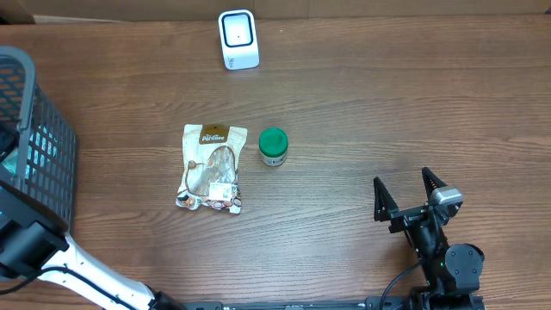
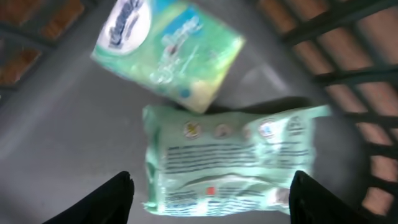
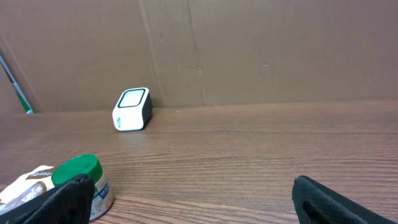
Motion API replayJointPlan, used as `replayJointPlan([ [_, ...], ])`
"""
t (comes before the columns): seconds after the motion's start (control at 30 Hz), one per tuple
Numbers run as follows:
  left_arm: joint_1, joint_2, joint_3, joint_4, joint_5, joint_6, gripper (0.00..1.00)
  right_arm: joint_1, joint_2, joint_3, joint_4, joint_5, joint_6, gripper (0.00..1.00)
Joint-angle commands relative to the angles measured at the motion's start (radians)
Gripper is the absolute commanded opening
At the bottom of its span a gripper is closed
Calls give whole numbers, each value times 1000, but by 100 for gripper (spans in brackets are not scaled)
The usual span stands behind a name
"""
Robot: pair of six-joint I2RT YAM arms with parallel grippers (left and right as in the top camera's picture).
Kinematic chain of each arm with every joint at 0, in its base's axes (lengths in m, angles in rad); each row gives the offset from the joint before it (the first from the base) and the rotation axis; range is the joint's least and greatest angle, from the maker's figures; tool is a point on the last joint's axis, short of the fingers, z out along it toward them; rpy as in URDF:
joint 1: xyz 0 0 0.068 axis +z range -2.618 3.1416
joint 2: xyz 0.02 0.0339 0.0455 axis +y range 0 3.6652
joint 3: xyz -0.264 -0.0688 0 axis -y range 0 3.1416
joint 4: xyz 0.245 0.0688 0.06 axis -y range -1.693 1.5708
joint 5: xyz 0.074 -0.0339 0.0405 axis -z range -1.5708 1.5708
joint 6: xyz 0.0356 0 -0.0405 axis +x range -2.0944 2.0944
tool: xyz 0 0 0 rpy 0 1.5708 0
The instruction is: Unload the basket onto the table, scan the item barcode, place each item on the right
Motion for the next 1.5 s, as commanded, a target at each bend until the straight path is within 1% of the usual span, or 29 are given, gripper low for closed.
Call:
replayJointPlan([
  [0.0,10,65,-10,-21,-70,0,62,5,-7,-11,6,-1,-1,100],
  [0.23,1,139,-10,-21,-41,1,62,5,-7,-11,6,-1,-1,100],
  [0.3,-4,160,-10,-13,-37,1,61,5,-7,-11,6,-1,-1,100],
  [0.37,-7,180,-10,-4,-21,0,57,5,-7,-11,6,-1,-1,100],
  [0.4,-8,188,-10,-2,-12,1,54,5,-7,-11,6,-1,-1,100],
  [0.53,-14,205,-10,-2,17,0,7,5,-7,-11,6,-1,-1,100],
  [0.57,-14,203,-6,-8,16,0,4,5,-7,-11,6,-1,-1,100],
  [0.73,9,183,60,-66,17,10,4,5,-7,-11,6,-1,-1,100],
  [0.9,18,91,138,-130,69,0,4,5,-7,-11,6,-1,-1,100],
  [1.07,14,-101,165,-185,107,-23,4,5,-7,-11,6,-1,-1,100],
  [1.13,13,-261,165,-233,107,-22,4,5,-7,-11,6,-1,-1,100],
  [1.23,13,-387,165,-253,122,-24,4,5,-7,-11,6,-1,-1,100],
  [1.3,13,-488,165,-254,179,-27,4,5,-7,-11,6,-1,-1,100],
  [1.47,-23,-667,165,-256,290,-26,4,5,-7,-11,6,-1,-1,100],
])
